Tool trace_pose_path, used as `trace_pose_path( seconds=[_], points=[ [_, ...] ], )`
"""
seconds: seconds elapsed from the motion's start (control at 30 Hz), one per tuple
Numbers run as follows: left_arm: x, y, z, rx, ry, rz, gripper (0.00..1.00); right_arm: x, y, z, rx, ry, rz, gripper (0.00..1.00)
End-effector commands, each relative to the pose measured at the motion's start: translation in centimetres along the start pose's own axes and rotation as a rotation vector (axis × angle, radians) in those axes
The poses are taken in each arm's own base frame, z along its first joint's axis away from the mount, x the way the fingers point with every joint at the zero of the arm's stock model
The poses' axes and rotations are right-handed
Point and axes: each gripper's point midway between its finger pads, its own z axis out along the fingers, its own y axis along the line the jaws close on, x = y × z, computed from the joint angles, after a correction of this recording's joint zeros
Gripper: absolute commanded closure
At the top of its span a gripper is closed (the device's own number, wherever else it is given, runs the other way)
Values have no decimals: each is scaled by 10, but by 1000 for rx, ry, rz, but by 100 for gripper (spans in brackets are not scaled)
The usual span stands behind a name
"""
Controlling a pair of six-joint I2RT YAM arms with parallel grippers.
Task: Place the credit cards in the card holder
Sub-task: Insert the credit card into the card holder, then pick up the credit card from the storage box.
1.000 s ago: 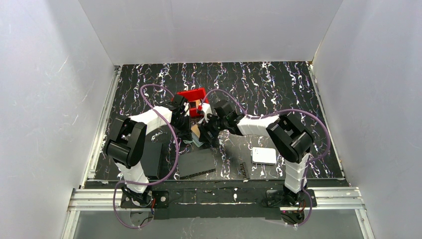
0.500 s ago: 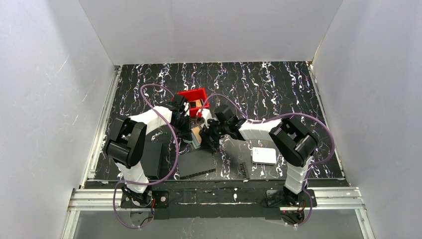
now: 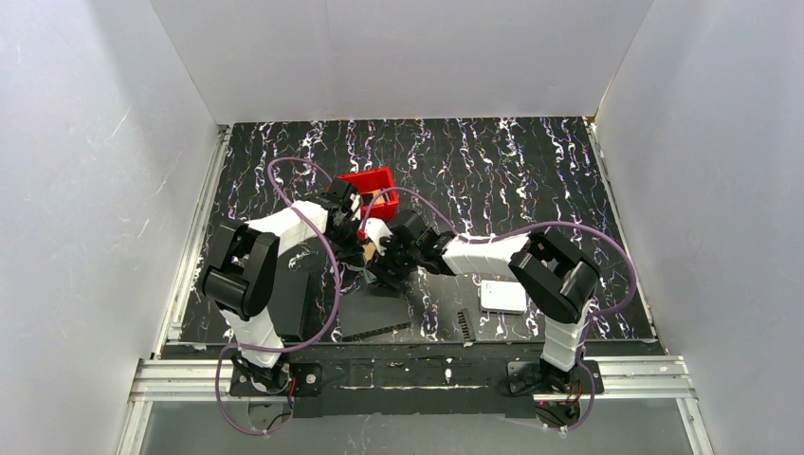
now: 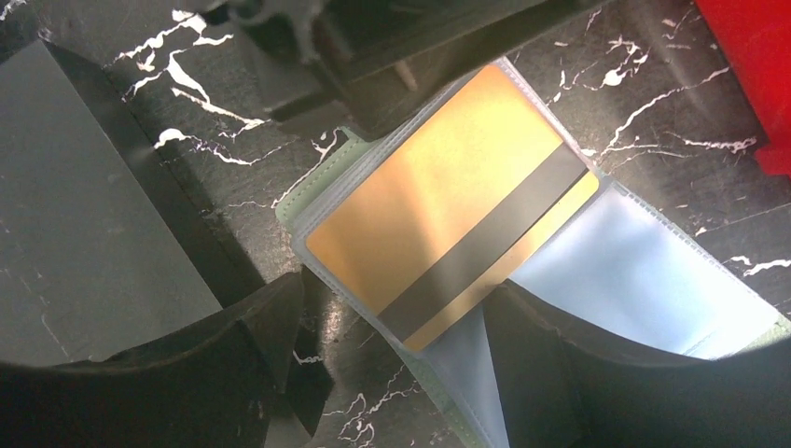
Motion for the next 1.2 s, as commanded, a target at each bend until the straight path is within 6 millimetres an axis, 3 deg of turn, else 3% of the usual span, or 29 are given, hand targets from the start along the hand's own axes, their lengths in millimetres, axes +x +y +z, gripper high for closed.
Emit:
trace_pose_path(
  seconds=[0.0, 0.17, 0.3, 0.37, 0.43, 0.5, 0.53, 0.57, 0.63, 0.7, 0.83, 1.03, 1.17],
  points=[
    [-30, -47, -19, 166, -113, 66, 89, -26, 27, -1, -145, -137, 148, 21],
    [-17, -36, -51, 124, -126, 84, 78, -22, -1, -44, -109, -196, 335, 8],
    [-16, -28, -80, 148, -151, 57, 69, -43, -1, -65, -157, -301, 469, 4],
    [-25, -28, -99, 182, -186, 41, 65, -59, -3, -74, -161, -371, 577, 3],
    [-38, -29, -119, 195, -231, 32, 56, -61, -22, -76, -72, -394, 704, 2],
    [-58, -20, -133, 144, -291, 11, 42, -58, -50, -75, 49, -343, 809, 3],
    [-68, -11, -136, 84, -319, -15, 36, -38, -64, -71, 147, -243, 875, 3],
    [-80, -2, -138, 17, -343, -37, 33, -34, -76, -71, 192, -198, 902, 3],
    [-102, 7, -137, -59, -360, -66, 27, -30, -94, -74, 266, -146, 938, 4],
    [-126, 14, -128, -133, -347, -94, 22, -38, -108, -78, 311, -181, 936, 4],
    [-153, 31, -110, -257, -301, -87, 21, -55, -132, -79, 378, -162, 906, 4],
    [-167, 43, -81, -320, -221, -55, 21, -70, -169, -59, 446, -94, 807, 9],
    [-168, 44, -70, -318, -201, -39, 20, -72, -179, -37, 433, -70, 790, 11]
  ],
)
